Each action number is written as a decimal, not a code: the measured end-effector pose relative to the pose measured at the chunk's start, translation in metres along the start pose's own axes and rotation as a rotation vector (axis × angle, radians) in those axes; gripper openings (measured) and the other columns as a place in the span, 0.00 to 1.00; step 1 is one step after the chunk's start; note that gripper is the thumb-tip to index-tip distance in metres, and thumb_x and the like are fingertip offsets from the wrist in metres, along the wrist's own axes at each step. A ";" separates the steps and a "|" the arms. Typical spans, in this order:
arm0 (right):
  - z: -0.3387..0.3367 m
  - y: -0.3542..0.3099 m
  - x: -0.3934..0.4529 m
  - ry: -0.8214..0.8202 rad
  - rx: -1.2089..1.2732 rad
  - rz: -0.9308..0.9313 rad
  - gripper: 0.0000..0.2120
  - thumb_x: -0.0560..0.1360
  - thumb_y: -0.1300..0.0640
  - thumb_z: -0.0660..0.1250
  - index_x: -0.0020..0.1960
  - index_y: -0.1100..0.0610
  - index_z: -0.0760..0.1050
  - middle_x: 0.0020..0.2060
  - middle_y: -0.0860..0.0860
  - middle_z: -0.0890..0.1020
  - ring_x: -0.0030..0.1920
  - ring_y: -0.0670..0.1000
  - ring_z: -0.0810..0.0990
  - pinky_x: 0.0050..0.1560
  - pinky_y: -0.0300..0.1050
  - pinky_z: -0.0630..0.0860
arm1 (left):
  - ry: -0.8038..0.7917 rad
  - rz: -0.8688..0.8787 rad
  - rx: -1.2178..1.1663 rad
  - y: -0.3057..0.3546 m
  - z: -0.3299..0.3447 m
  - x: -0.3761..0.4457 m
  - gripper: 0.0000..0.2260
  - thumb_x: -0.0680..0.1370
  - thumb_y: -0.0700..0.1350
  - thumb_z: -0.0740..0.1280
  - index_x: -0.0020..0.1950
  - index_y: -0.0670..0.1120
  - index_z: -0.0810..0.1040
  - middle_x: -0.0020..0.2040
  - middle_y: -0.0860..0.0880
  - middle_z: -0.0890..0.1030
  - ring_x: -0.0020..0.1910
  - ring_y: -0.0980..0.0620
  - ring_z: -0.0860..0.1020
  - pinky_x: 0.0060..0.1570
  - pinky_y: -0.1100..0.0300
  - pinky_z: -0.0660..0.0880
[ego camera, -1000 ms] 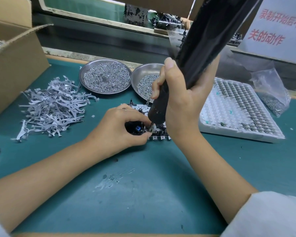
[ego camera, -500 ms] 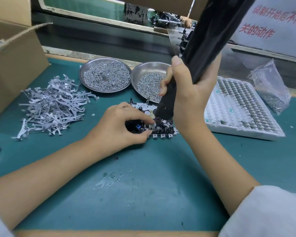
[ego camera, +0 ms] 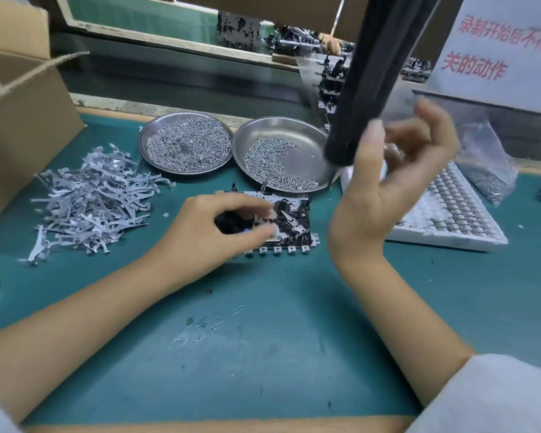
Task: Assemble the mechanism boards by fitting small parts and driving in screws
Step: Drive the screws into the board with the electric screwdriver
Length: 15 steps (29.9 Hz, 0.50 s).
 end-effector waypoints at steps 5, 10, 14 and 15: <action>0.004 -0.001 -0.060 -0.790 -0.504 -0.213 0.13 0.76 0.55 0.65 0.56 0.61 0.78 0.48 0.56 0.80 0.48 0.56 0.78 0.50 0.51 0.75 | 0.331 -0.006 -0.082 -0.006 -0.013 0.008 0.07 0.78 0.46 0.63 0.54 0.51 0.79 0.43 0.55 0.82 0.43 0.63 0.79 0.51 0.65 0.74; 0.010 -0.003 -0.074 -1.284 -0.977 -0.266 0.18 0.81 0.46 0.54 0.64 0.52 0.74 0.66 0.54 0.72 0.63 0.59 0.69 0.58 0.56 0.67 | 0.416 0.028 -0.038 -0.006 -0.017 0.006 0.09 0.80 0.47 0.59 0.54 0.54 0.78 0.42 0.56 0.81 0.43 0.61 0.77 0.52 0.59 0.73; -0.022 -0.030 -0.079 -1.269 -0.916 -0.302 0.14 0.78 0.48 0.59 0.51 0.53 0.80 0.57 0.53 0.78 0.56 0.57 0.75 0.51 0.51 0.72 | 0.404 0.052 -0.036 -0.008 -0.017 0.006 0.09 0.80 0.46 0.59 0.52 0.57 0.77 0.40 0.58 0.81 0.42 0.57 0.76 0.51 0.58 0.73; -0.035 -0.035 -0.080 -1.252 -0.905 -0.307 0.13 0.77 0.47 0.60 0.49 0.53 0.80 0.56 0.52 0.79 0.55 0.57 0.77 0.50 0.49 0.74 | 0.399 0.055 -0.038 -0.009 -0.017 0.006 0.09 0.80 0.47 0.59 0.52 0.58 0.77 0.40 0.60 0.81 0.41 0.59 0.76 0.50 0.60 0.73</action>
Point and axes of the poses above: each hand's wrist, its own x-axis towards the middle knuckle, its own z-axis out of the palm, y = z × x, the point moved 2 cm from there along x, towards the middle knuckle
